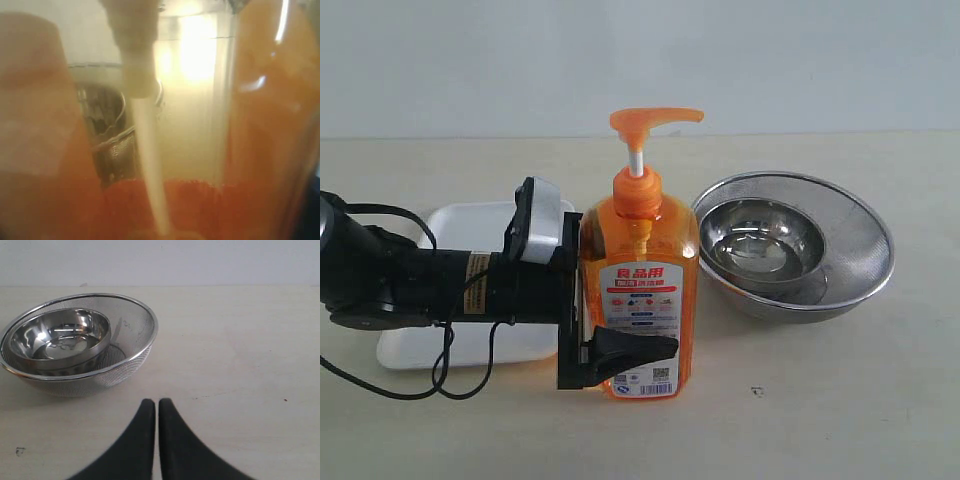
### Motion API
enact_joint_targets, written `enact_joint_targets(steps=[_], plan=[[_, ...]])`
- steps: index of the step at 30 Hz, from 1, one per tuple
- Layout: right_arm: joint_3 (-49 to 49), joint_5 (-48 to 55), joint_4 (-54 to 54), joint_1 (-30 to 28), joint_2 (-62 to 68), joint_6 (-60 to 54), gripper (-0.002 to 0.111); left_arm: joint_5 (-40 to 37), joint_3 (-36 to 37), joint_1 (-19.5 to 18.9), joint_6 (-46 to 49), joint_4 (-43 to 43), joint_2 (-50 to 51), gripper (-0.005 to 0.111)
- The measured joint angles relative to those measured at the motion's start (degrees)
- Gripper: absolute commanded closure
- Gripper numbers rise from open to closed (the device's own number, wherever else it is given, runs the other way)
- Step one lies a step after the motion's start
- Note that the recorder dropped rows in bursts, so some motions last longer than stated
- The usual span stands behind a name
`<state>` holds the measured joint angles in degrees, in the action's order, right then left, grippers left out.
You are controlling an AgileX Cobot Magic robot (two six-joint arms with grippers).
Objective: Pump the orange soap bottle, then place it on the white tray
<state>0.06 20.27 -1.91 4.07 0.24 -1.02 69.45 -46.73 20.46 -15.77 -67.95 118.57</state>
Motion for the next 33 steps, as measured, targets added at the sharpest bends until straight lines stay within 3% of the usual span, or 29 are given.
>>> enact_joint_targets(steps=[9, 12, 15, 24, 33], plan=[[0.00, 0.00, 0.00, 0.00, 0.00, 0.00, 0.108, 0.00, 0.00, 0.00, 0.00, 0.00, 0.00, -0.001], [0.00, 0.00, 0.00, 0.00, 0.00, 0.00, 0.108, 0.00, 0.00, 0.00, 0.00, 0.00, 0.00, 0.005], [0.00, 0.00, 0.00, 0.00, 0.00, 0.00, 0.108, 0.00, 0.00, 0.00, 0.00, 0.00, 0.00, 0.022], [0.00, 0.00, 0.00, 0.00, 0.00, 0.00, 0.108, 0.37, 0.00, 0.02, -0.13, 0.23, 0.00, 0.102], [0.00, 0.00, 0.00, 0.00, 0.00, 0.00, 0.108, 0.48, 0.00, 0.02, -0.13, -0.07, 0.00, 0.102]])
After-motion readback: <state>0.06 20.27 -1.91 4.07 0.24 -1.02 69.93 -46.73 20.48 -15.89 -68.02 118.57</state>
